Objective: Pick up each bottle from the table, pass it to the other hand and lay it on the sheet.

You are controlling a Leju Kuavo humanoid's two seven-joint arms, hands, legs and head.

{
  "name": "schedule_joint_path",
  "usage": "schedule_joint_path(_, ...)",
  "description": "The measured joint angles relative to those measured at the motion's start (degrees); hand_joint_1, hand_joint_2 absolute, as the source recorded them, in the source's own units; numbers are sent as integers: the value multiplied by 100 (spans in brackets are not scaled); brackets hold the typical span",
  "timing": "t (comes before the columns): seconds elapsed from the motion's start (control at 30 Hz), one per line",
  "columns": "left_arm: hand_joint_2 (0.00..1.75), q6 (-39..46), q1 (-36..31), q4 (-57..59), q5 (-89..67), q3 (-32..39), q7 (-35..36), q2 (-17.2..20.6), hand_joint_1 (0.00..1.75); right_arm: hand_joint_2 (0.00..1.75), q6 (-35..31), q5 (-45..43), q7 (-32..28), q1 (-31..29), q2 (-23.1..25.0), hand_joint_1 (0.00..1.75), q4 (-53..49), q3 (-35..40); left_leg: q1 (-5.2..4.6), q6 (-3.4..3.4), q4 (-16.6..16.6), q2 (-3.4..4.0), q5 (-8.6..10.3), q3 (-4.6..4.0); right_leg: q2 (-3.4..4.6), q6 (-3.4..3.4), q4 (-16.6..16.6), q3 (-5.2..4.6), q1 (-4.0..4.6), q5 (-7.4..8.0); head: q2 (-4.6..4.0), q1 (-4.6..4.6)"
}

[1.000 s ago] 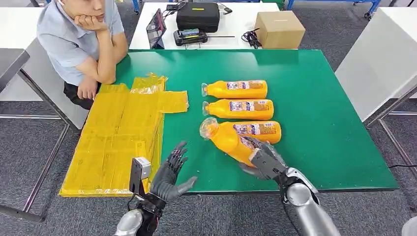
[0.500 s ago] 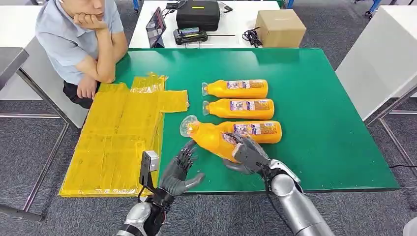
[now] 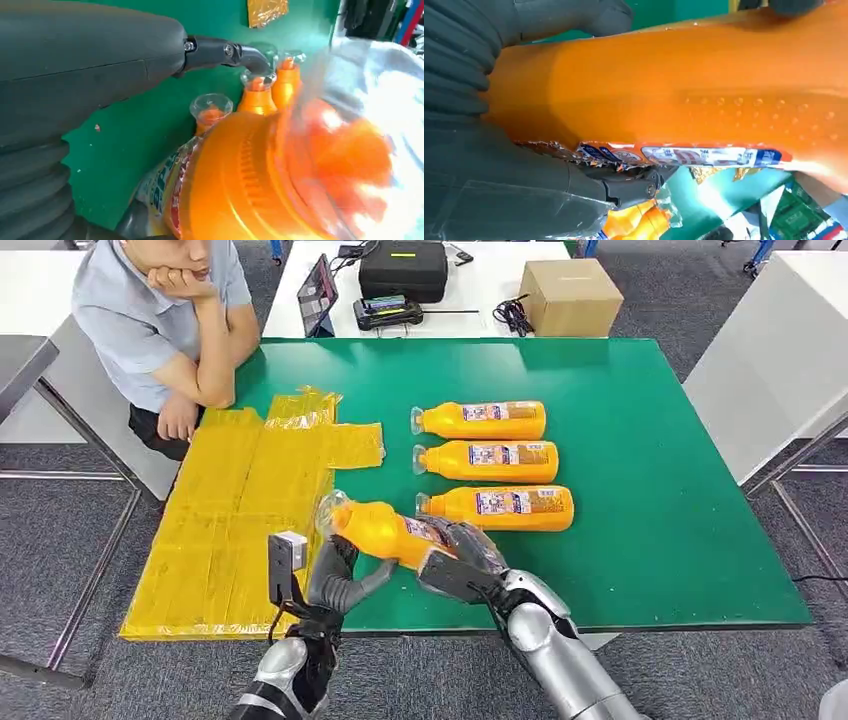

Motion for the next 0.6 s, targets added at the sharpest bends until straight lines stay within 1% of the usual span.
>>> schedule_joint_path(0.07, 175, -197, -24, 18, 252, -7, 94, -4, 0, 175, 0, -7, -11, -23, 39, 175, 0, 24, -1, 0, 0, -1, 0, -1, -1, 0, 0, -1, 0, 0, 0, 0)
schedule_joint_path(0.13, 175, -615, -57, 103, 693, -26, 236, -11, 0, 175, 33, -53, -74, -80, 72, 175, 28, 48, -1, 0, 0, 0, 0, -1, 0, 0, 0, -2, 0, 0, 0, 0)
schedule_joint_path(0.2, 175, -811, -83, 182, 848, -53, 238, -15, 0, 175, 48, -74, -116, -109, 111, 175, 72, 68, -1, 0, 0, 1, 0, -1, 0, 0, 0, -2, 0, 0, 0, 0)
schedule_joint_path(0.6, 175, -839, -166, 345, 1143, -70, 127, -22, 0, 175, 28, -81, -142, -173, 247, 175, 241, 109, 0, 0, 0, 0, 0, -5, 0, 0, 0, -6, 0, 0, 0, 0)
